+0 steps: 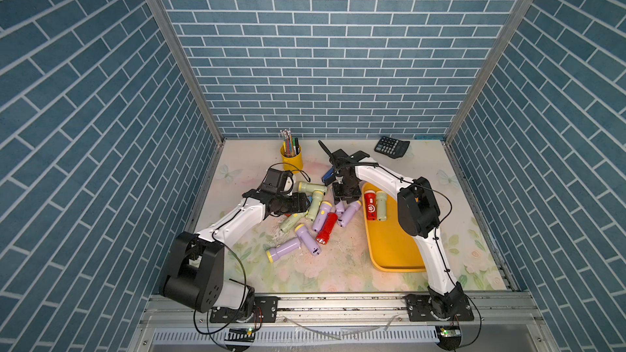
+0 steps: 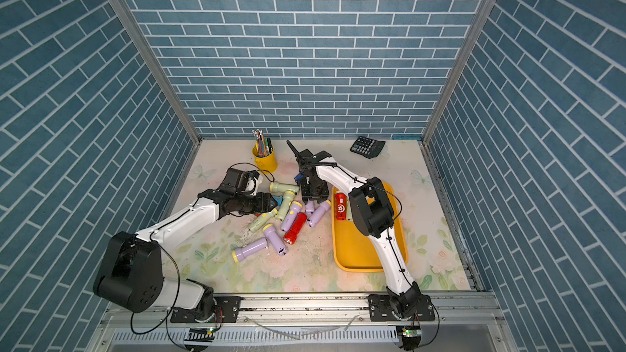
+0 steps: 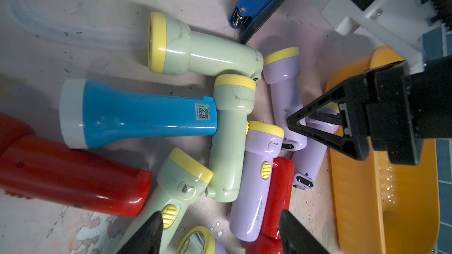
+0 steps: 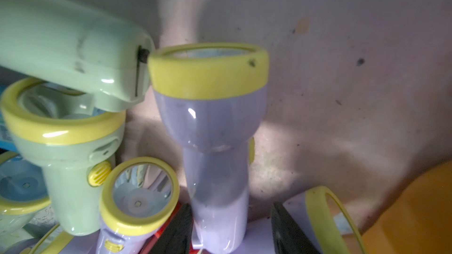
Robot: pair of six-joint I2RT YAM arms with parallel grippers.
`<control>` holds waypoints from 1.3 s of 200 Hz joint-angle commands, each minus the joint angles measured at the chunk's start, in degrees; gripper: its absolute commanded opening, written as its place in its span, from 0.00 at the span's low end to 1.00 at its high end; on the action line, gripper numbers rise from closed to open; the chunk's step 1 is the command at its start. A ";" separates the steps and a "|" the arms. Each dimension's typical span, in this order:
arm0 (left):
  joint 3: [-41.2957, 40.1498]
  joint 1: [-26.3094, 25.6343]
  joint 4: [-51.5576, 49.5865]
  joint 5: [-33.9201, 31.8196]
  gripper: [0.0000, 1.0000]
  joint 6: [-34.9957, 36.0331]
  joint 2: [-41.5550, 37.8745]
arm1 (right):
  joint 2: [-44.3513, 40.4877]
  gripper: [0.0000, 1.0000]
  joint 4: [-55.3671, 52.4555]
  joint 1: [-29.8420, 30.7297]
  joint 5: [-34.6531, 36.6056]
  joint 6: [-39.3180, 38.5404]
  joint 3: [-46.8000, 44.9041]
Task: Put the flashlights into the storage boxes
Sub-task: Pick up the flashlight from the center of the board.
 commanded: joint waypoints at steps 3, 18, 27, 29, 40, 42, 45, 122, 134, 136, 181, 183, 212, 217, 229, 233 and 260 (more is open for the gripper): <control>1.75 0.41 -0.58 0.49 0.76 0.95 0.51 | 2.16 0.53 -0.95 -0.15 -0.91 0.78 2.30; 1.97 0.41 -0.74 0.30 0.76 1.09 0.50 | 2.84 0.52 -0.49 -0.16 -1.46 0.89 2.70; 2.06 0.41 -0.78 0.17 0.76 1.08 0.51 | 3.28 0.51 -0.33 -0.15 -1.77 0.98 3.06; 2.06 0.41 -0.78 0.16 0.75 1.08 0.47 | 3.35 0.51 -0.34 -0.15 -1.83 0.98 3.16; 2.06 0.41 -0.78 0.03 0.76 1.08 0.51 | 3.84 0.50 -0.37 -0.16 -2.06 0.98 3.53; 2.06 0.41 -0.78 0.08 0.76 1.08 0.38 | 3.89 0.50 -0.38 -0.15 -2.07 1.02 3.52; 2.06 0.41 -0.78 0.04 0.76 1.09 0.41 | 3.98 0.49 -0.38 -0.15 -2.10 0.99 3.64; 2.15 0.41 -1.92 -0.84 0.76 2.47 -0.38 | 1.77 0.40 0.83 -0.14 -0.68 0.80 2.63; 2.24 0.41 -2.08 -0.76 0.76 2.70 -0.86 | 0.73 0.40 1.26 -0.15 -0.49 0.80 2.44; 2.28 0.41 -2.14 -0.71 0.76 2.71 -0.95 | 0.56 0.40 1.33 -0.15 -0.41 0.80 2.37; 2.51 0.33 -2.99 -0.16 0.75 2.80 -3.10 | -5.88 0.40 5.87 -0.10 -0.09 1.94 -3.29; 2.46 0.33 -2.98 -0.10 0.75 2.72 -3.27 | -7.40 0.40 6.04 -0.14 -0.07 1.94 -3.59; 2.06 0.24 -2.39 -0.14 0.75 2.15 -4.95 | -13.26 0.39 7.92 -0.40 -0.33 2.46 -7.68; 2.11 0.24 -2.44 -0.14 0.75 2.19 -5.14 | -14.45 0.39 8.24 -0.49 -0.36 2.63 -8.55; 2.28 0.17 -2.54 -0.14 0.74 2.02 -5.46 | -16.97 0.39 9.04 -0.77 -0.35 2.78 -10.89; 2.32 0.09 -2.54 -0.13 0.74 1.96 -5.68 | -17.89 0.39 9.25 -0.91 -0.32 2.91 -11.63; 3.14 -1.30 -2.45 -0.49 0.74 1.85 -5.87 | -23.95 0.39 10.30 -2.17 -0.22 3.18 -17.16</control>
